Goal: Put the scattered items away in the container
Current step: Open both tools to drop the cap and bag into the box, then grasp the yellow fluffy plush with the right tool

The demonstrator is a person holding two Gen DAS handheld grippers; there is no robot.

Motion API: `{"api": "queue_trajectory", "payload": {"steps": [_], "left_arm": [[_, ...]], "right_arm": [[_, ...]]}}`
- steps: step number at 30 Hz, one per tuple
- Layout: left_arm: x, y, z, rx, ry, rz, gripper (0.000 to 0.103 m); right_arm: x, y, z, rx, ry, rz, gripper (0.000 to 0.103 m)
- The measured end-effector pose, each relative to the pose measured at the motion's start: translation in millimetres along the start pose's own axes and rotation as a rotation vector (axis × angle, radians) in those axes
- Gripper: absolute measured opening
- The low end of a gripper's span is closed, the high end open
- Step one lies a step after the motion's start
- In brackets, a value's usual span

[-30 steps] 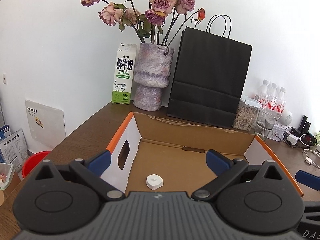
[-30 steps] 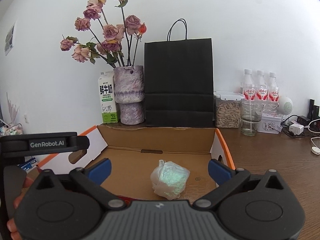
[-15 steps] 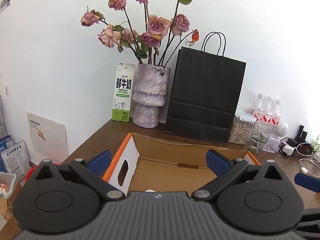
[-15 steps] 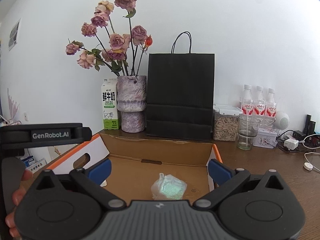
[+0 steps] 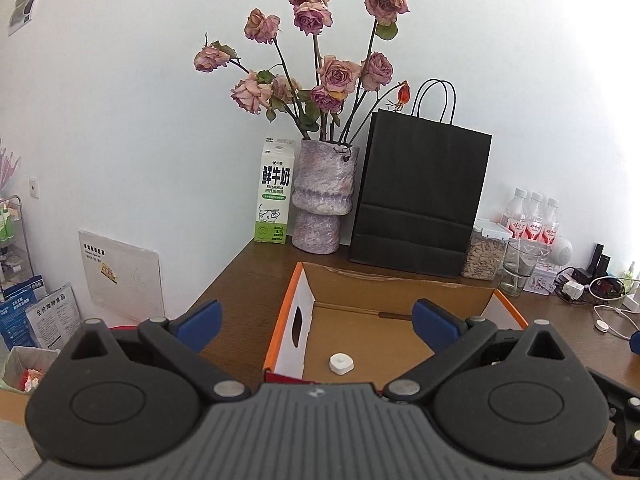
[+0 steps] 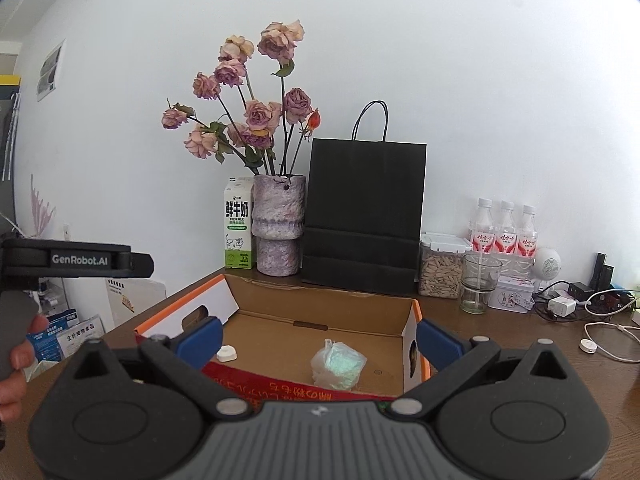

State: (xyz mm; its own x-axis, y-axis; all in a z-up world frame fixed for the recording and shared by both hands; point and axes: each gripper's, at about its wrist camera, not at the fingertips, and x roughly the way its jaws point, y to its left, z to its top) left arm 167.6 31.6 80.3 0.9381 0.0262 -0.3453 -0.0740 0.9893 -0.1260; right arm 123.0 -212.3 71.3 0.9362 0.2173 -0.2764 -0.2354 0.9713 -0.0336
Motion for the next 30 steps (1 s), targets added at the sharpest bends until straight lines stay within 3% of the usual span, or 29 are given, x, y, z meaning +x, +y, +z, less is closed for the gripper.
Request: {"api": "queue_trajectory", "payload": {"steps": [14,24,30], "left_arm": [[-57.5,33.6,-57.9,0.066,0.078,-0.014,0.103],[-64.9,35.9,-110.8,0.125,0.226,-0.004,0.103],[-71.9,50.2,-115.3,0.133,0.231,0.046,0.103]], "right_arm": [[-58.0,-9.8,-49.1,0.037,0.080,0.009,0.103],[-58.4,7.5,-83.6,0.041,0.181,0.069,0.103],[-37.2,40.0,-83.1,-0.008,0.216,0.156,0.103]]}}
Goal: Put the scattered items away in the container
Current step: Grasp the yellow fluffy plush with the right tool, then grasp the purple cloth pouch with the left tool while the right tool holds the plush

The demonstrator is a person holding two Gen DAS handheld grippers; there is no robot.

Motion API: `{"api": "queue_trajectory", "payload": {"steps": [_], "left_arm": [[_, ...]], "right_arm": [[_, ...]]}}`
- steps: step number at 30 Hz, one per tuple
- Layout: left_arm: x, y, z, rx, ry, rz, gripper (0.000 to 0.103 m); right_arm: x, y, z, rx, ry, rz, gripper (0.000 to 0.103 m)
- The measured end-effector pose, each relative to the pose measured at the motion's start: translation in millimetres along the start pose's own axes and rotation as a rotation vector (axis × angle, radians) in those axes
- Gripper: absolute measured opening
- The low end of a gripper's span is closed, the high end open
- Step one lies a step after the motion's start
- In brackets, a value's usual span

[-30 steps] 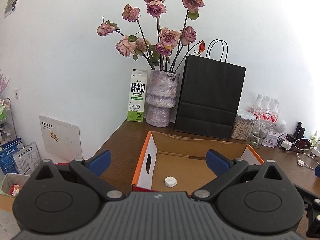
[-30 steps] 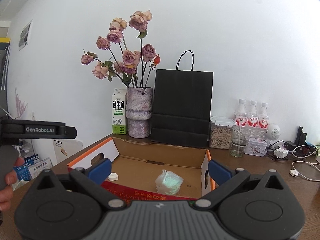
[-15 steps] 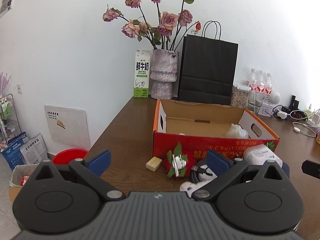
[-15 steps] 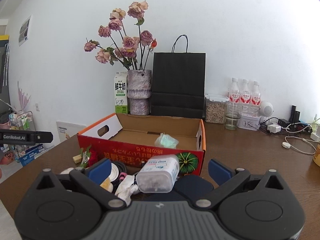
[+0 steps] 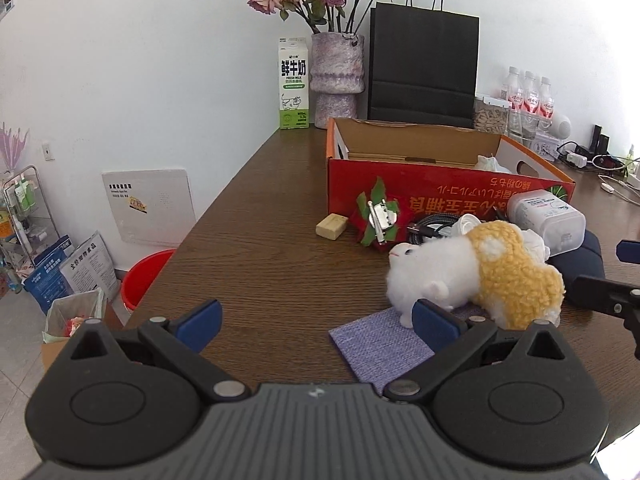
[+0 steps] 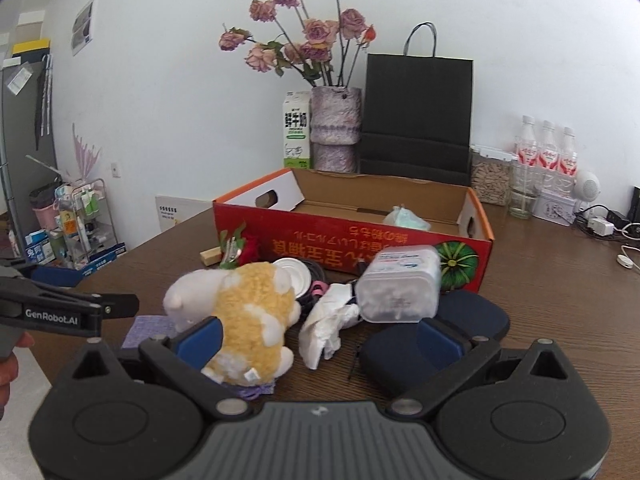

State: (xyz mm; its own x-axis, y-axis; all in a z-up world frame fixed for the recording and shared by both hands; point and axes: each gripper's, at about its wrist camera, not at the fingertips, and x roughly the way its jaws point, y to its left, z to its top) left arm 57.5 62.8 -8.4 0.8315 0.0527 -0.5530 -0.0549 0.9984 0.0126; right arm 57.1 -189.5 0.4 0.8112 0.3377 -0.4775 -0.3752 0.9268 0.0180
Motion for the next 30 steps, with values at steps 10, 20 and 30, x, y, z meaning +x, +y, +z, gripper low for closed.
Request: {"api": "queue_trajectory", "payload": {"steps": [10,20,30], "left_arm": [[-0.4,32.8,-7.4,-0.059,0.028,0.055,0.103],[4.4,32.1,-11.4,-0.060,0.042,0.035,0.103],[10.8,4.2,-8.3,-0.011,0.051,-0.034,0.103]], "right_arm": [[54.4,40.5,5.9,-0.085,0.094,0.011,0.090],[56.2,47.0,-0.3,-0.126,0.085,0.014,0.049],[27.1,27.5,9.8,-0.070,-0.037,-0.005,0.048]]}}
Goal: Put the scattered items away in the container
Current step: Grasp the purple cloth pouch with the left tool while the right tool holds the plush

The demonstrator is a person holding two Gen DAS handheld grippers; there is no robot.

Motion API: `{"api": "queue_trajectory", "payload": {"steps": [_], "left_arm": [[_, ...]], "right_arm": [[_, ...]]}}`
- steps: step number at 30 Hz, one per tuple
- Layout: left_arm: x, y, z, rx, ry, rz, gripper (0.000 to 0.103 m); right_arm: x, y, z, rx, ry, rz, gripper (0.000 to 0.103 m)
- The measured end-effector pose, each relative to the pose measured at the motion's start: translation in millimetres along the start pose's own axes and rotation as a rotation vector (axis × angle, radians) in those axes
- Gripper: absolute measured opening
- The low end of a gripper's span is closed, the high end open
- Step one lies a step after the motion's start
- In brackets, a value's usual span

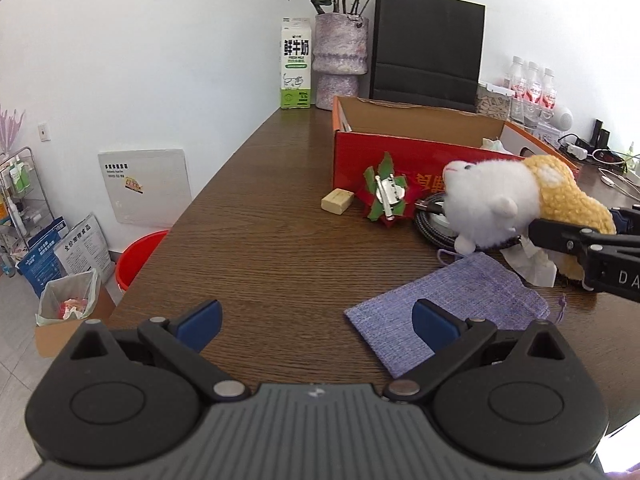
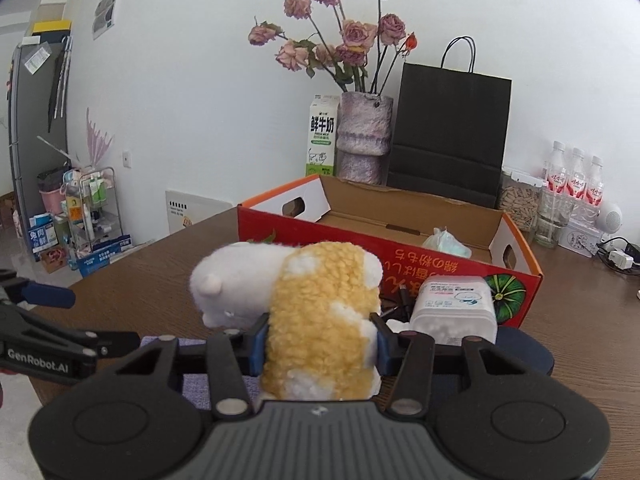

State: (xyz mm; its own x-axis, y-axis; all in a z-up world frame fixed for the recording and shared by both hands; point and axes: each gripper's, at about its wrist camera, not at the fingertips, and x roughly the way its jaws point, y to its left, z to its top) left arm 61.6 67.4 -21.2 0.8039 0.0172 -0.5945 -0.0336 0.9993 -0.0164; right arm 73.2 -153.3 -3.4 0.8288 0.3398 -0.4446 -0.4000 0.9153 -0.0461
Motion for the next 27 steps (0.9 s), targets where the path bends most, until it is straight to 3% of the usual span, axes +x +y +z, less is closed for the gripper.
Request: {"api": "queue_trajectory", "payload": {"steps": [16,27], "left_arm": [[28.4,-44.2,0.7,0.081,0.047,-0.084,0.103],[41.9,-52.6,-1.1,0.090,0.067,-0.095,0.103]], "right_arm": [[-46.3,-60.5,-14.8,0.097,-0.042,-0.153,0.048],[-53.0,-71.7,-24.8,0.131,-0.036,-0.156,0.048]]}}
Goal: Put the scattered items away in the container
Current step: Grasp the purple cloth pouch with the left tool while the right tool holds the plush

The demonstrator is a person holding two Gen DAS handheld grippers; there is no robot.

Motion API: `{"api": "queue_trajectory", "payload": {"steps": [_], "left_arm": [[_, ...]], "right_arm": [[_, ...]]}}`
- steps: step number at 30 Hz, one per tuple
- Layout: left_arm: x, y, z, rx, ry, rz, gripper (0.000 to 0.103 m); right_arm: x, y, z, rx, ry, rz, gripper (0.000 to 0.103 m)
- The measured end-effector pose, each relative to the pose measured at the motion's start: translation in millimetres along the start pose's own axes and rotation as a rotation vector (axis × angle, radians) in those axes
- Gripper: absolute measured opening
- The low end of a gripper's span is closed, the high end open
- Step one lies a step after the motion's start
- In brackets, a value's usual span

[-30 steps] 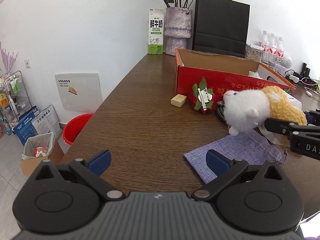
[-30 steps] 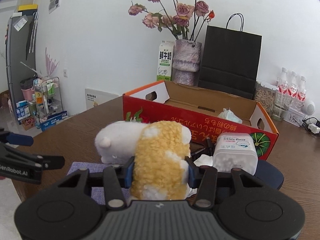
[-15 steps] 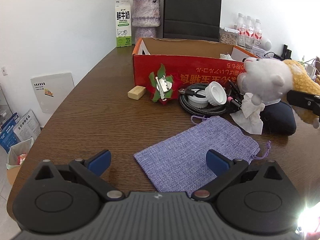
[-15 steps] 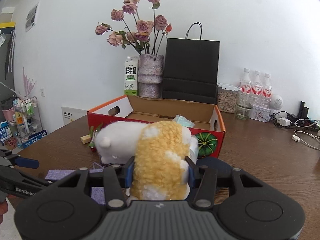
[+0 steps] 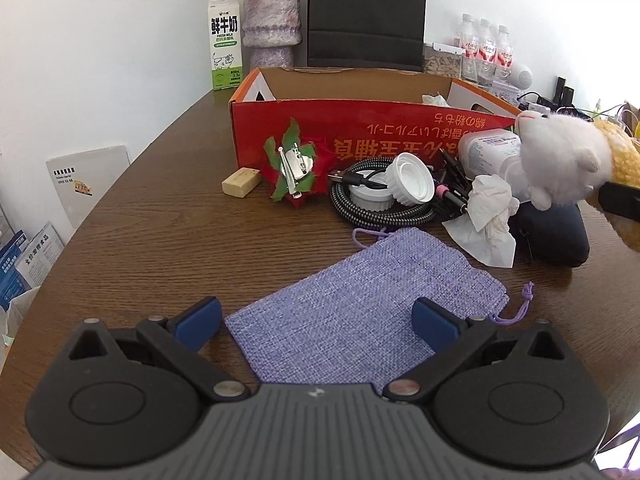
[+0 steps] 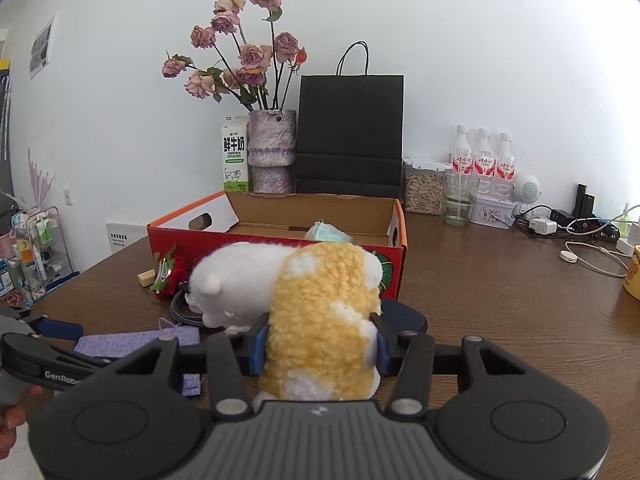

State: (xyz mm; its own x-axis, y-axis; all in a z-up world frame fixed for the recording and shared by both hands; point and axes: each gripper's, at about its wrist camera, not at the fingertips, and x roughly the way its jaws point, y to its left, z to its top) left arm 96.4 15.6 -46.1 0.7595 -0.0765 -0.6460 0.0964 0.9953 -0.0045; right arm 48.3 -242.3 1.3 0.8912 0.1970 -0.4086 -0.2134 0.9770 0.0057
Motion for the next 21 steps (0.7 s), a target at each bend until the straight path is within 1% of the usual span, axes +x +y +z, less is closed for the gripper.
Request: {"api": "queue_trajectory", "payload": {"steps": [4,6,8,9,10,11,12,13,14,15,17,21], "left_arm": [[-2.1,-0.5,-1.4,0.003,0.004,0.004,0.102],[-4.5,-1.2,-2.5,0.003,0.000,0.002,0.099],[-7.4,-2.5,-3.9,0.005,-0.008,-0.001,0.091],[-8.7,-3.6,-4.7,0.008,-0.013,-0.004,0.089],[-10.2,-5.4,-5.3,0.011,-0.017,-0.006,0.083],[-12.2,-6.5,-5.9,0.014,-0.021,-0.010,0.074],[-14.3,-7.7,-6.2,0.016,-0.025,-0.015,0.068],[-16.7,-8.6,-6.5,0.014,-0.030,-0.016,0.048],[-18.8,-9.5,-6.4,0.011,-0.034,-0.017,0.021],[-20.2,-9.5,-6.0,0.005,-0.030,-0.028,0.010],[-22.2,-10.7,-5.1,-0.001,-0.038,-0.029,0.008],[-33.2,-11.1,-1.2,-0.015,-0.098,-0.041,0.008]], "right_arm": [[1.2,2.7,-3.5,0.003,0.010,0.018,0.048],[1.9,3.7,-4.5,0.004,0.013,0.027,0.048],[2.1,5.1,-5.1,0.003,0.015,0.033,0.048],[2.2,5.9,-5.3,0.003,0.015,0.036,0.048],[2.2,6.6,-5.7,0.004,0.016,0.038,0.048],[2.1,7.2,-5.9,0.003,0.016,0.041,0.048],[2.1,7.7,-6.1,0.003,0.016,0.043,0.048],[2.0,8.4,-6.2,0.003,0.016,0.044,0.048],[1.9,8.9,-6.4,0.002,0.016,0.045,0.048],[1.8,9.5,-6.3,0.002,0.016,0.045,0.048],[1.5,9.8,-5.2,0.002,0.014,0.047,0.048],[1.0,11.8,-3.3,0.001,0.006,0.051,0.048]]}}
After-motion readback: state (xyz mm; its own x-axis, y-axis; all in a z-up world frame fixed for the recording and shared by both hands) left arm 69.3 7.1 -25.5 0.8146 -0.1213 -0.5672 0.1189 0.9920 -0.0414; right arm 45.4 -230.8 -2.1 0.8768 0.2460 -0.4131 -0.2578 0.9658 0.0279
